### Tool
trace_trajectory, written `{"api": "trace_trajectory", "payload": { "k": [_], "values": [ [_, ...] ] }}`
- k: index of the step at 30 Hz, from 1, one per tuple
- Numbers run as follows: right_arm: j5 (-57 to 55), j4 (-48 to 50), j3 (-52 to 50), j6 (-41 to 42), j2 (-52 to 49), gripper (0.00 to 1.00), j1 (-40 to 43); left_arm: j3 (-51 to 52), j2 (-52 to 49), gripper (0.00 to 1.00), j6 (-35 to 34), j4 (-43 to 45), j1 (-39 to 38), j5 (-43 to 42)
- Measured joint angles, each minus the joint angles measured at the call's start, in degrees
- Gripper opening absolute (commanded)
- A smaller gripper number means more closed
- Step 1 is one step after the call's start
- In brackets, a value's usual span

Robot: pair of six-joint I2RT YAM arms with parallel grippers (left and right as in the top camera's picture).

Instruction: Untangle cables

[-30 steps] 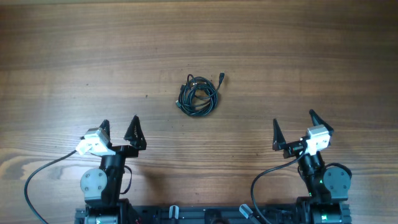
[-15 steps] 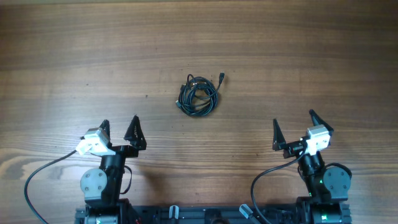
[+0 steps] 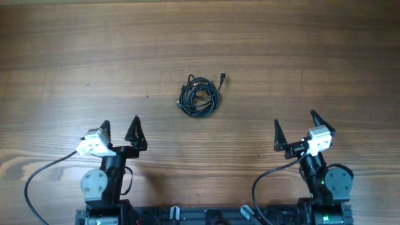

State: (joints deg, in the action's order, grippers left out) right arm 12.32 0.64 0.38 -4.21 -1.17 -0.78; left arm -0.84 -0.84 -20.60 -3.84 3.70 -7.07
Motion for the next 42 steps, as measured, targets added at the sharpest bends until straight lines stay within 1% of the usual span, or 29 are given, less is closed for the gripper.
{"api": "trace_trajectory", "payload": {
  "k": [8,14,18,32,42],
  "values": [
    [0.0,0.0,0.0,0.0,0.0,1.0,0.0,0.0,0.0,1.0,0.0,0.0,0.0,0.0],
    [-0.8,0.0,0.0,-4.0,0.0,1.0,0.0,0.0,0.0,1.0,0.0,0.0,0.0,0.0],
    [-0.8,0.0,0.0,-5.1,0.0,1.0,0.0,0.0,0.0,1.0,0.0,0.0,0.0,0.0],
    [-0.2,0.0,0.0,-5.1,0.0,1.0,0.0,0.0,0.0,1.0,0.0,0.0,0.0,0.0],
    [6.4,0.7,0.0,-4.7,0.0,1.0,0.0,0.0,0.0,1.0,0.0,0.1,0.0,-0.3]
  ]
}}
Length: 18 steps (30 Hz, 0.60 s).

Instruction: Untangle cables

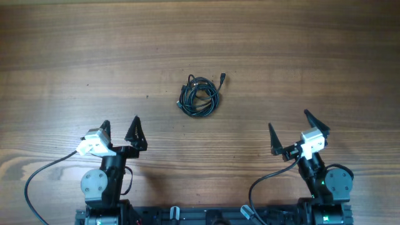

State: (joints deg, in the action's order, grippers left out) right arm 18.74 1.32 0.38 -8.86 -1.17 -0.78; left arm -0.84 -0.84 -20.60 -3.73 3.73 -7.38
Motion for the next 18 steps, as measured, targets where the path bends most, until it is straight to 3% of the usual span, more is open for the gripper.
{"api": "trace_trajectory", "payload": {
  "k": [18],
  "values": [
    [5.7,-0.7,2.8,0.9,-4.6,1.0,0.0,-1.0,0.0,1.0,0.2,2.4,0.0,-3.4]
  ]
}}
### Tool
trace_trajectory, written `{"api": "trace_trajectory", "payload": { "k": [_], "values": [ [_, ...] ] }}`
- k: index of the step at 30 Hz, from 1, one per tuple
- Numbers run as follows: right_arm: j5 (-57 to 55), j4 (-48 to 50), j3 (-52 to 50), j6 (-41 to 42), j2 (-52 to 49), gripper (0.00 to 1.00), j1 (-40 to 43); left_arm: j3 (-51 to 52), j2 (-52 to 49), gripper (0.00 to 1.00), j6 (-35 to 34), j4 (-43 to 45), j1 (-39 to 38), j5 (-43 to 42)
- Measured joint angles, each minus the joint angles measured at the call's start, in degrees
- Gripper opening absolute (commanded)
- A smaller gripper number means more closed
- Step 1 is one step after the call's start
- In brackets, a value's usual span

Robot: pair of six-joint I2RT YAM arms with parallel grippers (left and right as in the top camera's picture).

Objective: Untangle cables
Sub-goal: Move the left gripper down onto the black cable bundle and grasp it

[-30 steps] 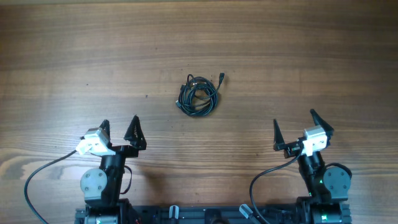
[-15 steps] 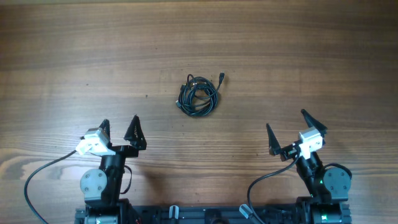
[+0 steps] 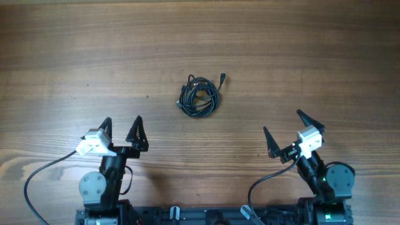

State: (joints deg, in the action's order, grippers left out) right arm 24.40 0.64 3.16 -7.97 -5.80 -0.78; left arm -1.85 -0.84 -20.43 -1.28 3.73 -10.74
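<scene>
A small bundle of tangled black cables (image 3: 199, 97) lies on the wooden table (image 3: 200, 37) near its middle, one plug end sticking out at the upper right. My left gripper (image 3: 120, 124) stands open near the front left, well short of the bundle. My right gripper (image 3: 283, 125) is open at the front right, turned slightly toward the middle, with nothing between its fingers. Neither gripper touches the cables.
The arm bases (image 3: 100, 187) and a dark rail sit along the front edge. Black supply cables (image 3: 37, 178) loop beside each base.
My right gripper has shifted a little further left and turned more toward the middle. The left gripper and the cable bundle have not moved.
Both grippers stood open near the front edge with the cable bundle lying untouched at mid-table. The right gripper then sat slightly further left, and now further left again. The left arm has stayed where it was.
</scene>
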Motion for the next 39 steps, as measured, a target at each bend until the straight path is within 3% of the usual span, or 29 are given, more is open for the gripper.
{"api": "trace_trajectory", "payload": {
  "k": [16,33,39],
  "values": [
    [5.3,0.0,13.0,0.2,-14.2,1.0,0.0,-13.9,-0.9,1.0,5.0,-15.3,0.0,-3.1],
    [14.6,-12.0,36.0,0.3,-32.3,1.0,0.0,-40.8,-29.9,0.99,7.1,-26.9,-0.5,-8.3],
    [17.8,-24.0,49.2,0.5,-43.8,1.0,0.0,-41.7,-31.9,1.0,7.3,-27.0,-8.4,-5.6]
  ]
}}
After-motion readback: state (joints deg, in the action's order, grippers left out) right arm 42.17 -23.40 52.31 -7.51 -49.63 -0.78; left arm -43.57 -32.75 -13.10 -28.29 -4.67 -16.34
